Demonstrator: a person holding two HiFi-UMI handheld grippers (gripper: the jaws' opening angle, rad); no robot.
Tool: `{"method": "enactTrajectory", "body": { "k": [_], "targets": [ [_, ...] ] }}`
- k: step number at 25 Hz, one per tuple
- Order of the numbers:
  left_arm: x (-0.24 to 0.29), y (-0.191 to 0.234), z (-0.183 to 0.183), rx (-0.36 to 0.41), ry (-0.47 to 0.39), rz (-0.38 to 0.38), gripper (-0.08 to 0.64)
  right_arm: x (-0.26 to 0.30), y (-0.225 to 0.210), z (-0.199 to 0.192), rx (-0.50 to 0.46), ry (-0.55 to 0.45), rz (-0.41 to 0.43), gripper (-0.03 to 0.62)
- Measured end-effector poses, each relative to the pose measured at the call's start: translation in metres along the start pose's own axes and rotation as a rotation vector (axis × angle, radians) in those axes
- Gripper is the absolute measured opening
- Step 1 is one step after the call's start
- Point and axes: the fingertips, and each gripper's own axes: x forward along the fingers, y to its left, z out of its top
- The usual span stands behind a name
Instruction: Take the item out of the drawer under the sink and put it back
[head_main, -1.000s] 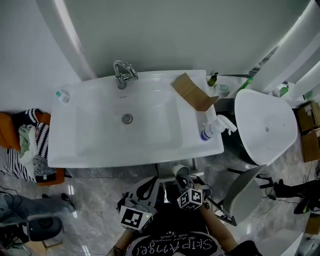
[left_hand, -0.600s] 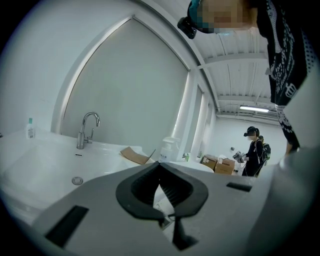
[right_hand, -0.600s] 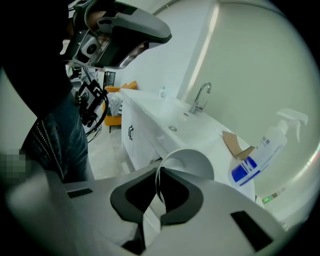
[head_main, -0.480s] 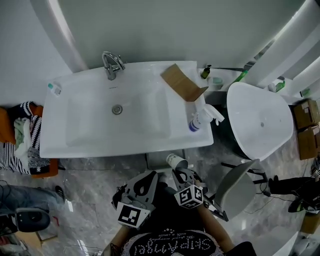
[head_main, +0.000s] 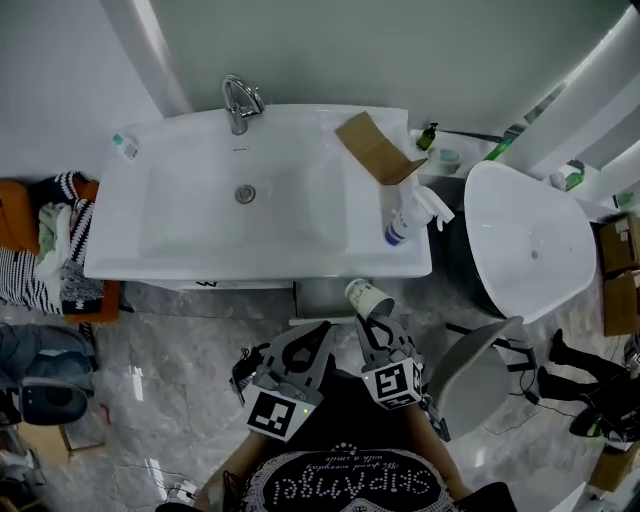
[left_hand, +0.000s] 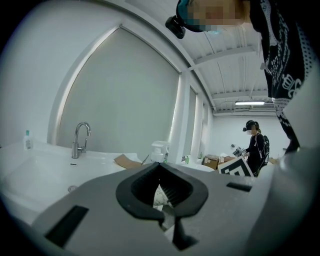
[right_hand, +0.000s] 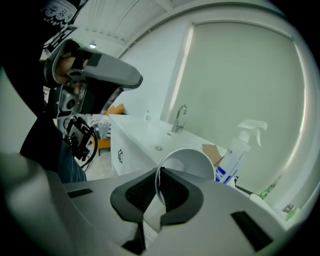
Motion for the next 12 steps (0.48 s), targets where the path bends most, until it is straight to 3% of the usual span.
{"method": "enactTrajectory", "body": {
  "k": [4,12],
  "targets": [
    [0.004,-0.017,0.000,0.072,-0.003,-0.039,0.000,-0.013,-0.012,0.013,0.046,-0.067,-0.021,0.023],
    [0.014,-0.043,-0.010,0.177,0.083,-0.121,0.000,-0.040,-0.027,0.025,0.081,-0.146,-0.053,0.023]
  ]
}}
